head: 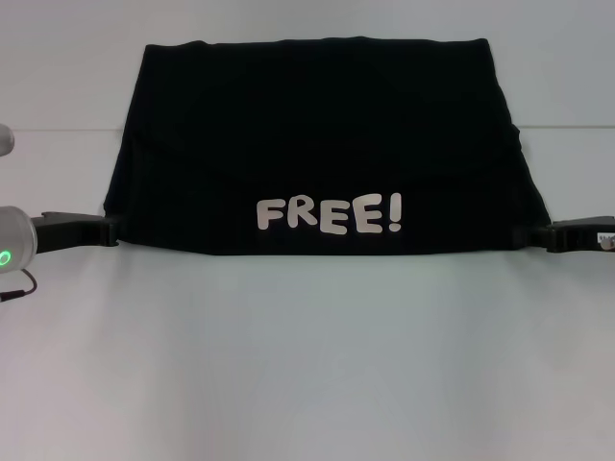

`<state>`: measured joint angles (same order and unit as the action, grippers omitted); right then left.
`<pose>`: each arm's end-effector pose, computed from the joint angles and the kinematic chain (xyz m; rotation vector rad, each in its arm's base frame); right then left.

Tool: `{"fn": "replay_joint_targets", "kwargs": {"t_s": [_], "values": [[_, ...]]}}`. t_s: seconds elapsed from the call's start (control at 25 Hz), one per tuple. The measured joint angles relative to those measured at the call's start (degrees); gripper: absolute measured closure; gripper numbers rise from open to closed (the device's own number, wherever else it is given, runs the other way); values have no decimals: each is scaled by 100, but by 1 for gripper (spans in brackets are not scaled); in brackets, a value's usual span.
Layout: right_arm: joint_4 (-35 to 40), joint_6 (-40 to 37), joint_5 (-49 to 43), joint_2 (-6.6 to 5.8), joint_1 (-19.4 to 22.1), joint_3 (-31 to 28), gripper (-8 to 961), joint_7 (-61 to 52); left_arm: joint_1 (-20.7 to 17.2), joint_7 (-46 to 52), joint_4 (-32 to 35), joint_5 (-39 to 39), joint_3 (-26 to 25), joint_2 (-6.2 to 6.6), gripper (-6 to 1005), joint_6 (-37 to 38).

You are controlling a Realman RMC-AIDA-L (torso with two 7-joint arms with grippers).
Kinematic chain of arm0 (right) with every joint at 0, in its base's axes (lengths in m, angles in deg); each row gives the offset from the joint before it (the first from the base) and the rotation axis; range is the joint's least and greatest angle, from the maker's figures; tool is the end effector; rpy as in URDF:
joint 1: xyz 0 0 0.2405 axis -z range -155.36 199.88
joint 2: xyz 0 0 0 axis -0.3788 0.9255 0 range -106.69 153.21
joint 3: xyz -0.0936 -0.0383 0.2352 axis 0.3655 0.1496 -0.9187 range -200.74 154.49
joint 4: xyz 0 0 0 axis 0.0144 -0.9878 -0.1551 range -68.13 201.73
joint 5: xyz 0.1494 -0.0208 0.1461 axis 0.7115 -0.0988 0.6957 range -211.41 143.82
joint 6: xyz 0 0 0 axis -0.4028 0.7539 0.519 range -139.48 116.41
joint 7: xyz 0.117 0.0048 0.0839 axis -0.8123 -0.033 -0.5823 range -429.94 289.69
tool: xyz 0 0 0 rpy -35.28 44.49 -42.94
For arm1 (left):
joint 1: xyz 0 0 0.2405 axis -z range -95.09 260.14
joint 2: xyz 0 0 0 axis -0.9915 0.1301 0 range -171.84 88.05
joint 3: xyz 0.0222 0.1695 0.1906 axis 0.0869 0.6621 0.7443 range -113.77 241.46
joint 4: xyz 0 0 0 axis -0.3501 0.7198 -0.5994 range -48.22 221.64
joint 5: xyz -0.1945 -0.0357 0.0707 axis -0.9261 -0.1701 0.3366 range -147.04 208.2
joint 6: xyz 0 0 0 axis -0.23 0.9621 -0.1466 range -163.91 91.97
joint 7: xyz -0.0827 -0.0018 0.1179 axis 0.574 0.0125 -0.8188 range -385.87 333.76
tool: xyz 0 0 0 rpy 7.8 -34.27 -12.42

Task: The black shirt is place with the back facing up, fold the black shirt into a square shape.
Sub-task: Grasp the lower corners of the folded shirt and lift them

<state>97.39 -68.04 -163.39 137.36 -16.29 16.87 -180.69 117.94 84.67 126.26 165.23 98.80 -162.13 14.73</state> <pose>0.3127 0.4067 0.0210 -2.2147 1.2092 0.2408 -0.3232 0.4020 0.0234 -2.0568 -1.1645 -0.2288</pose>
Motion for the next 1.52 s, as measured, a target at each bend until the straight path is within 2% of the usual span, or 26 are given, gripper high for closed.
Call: {"fn": "replay_joint_targets", "kwargs": {"t_s": [0.04, 0.28, 0.4, 0.52, 0.56, 0.72, 0.88, 1.04, 1.28, 1.52], "values": [[12, -27, 1, -15, 23, -2, 561, 1, 0, 2, 0, -1, -4, 0, 998, 0], [66, -194, 9, -41, 117, -73, 679, 39, -46, 86, 49, -1, -21, -1, 999, 79], [148, -507, 34, -54, 235, -286, 738, 224, -171, 228, 312, -3, -112, -39, 999, 436], [201, -960, 151, -79, 415, -626, 797, 529, -323, 311, 615, -8, -444, -72, 999, 1001], [203, -1297, 228, -114, 541, -842, 828, 726, -372, 320, 693, -9, -609, -73, 999, 1229], [207, -1762, 305, -167, 745, -1144, 954, 1006, -548, 291, 895, -9, -1243, -56, 999, 2015], [212, -2105, 345, -224, 960, -1462, 953, 1283, -663, 211, 971, -4, -1558, -29, 999, 2359], [204, -1947, 355, -227, 954, -1657, 952, 1333, -650, 122, 890, 22, -1602, -19, 998, 2379], [56, -1051, 202, -122, 544, -1513, 950, 1135, -531, -123, 569, 40, -1516, -3, 998, 2292], [-25, -530, -52, -16, 166, -964, 841, 832, -470, -187, 529, 38, -1514, 27, 998, 2289]]}}
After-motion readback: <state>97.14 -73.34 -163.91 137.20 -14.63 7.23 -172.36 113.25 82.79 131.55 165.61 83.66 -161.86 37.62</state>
